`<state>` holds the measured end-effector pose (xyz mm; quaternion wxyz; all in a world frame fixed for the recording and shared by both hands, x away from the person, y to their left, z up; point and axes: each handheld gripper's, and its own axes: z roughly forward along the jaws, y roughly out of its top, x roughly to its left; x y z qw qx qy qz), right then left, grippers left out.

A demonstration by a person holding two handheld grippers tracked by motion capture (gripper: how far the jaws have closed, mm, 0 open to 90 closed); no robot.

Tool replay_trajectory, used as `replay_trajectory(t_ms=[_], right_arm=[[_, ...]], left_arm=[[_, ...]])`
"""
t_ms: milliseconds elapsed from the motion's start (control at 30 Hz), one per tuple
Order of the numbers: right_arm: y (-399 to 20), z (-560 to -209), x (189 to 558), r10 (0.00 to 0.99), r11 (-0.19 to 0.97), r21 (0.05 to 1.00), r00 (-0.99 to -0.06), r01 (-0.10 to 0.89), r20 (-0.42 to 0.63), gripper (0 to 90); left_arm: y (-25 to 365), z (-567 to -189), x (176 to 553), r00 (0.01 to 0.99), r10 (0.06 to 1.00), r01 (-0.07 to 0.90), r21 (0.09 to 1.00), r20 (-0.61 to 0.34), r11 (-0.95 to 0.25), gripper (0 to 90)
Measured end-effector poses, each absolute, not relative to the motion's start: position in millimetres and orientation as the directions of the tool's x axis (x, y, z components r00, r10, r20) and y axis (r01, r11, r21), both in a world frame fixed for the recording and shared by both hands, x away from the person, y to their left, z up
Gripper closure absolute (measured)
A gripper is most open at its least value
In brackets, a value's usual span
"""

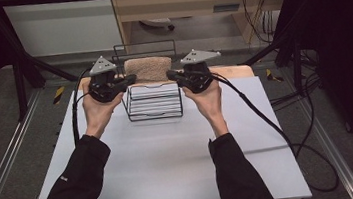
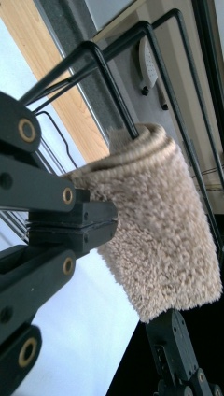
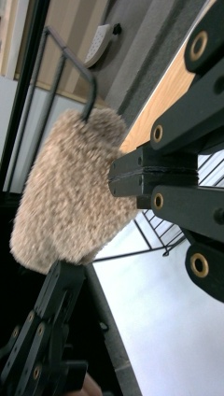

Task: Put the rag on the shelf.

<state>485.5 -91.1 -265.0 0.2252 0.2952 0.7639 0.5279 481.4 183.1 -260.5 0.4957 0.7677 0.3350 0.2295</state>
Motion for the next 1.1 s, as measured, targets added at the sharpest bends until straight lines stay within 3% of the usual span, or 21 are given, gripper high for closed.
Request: replay_trajectory(t_ms=[667, 1100], right_arm=[[-90, -273, 488, 0.714, 0.232, 0.952, -0.699, 0.201, -0.026, 87.9], [-103, -259, 469, 0.705, 0.214, 0.954, -0.709, 0.212, -0.001, 72.9]], left_arm=[[182, -262, 482, 0.657, 0.753, 0.279, 0.922, 0.022, -0.270, 81.9], [188, -260, 470, 0.651, 0.758, 0.293, 0.915, 0.022, -0.278, 59.3]])
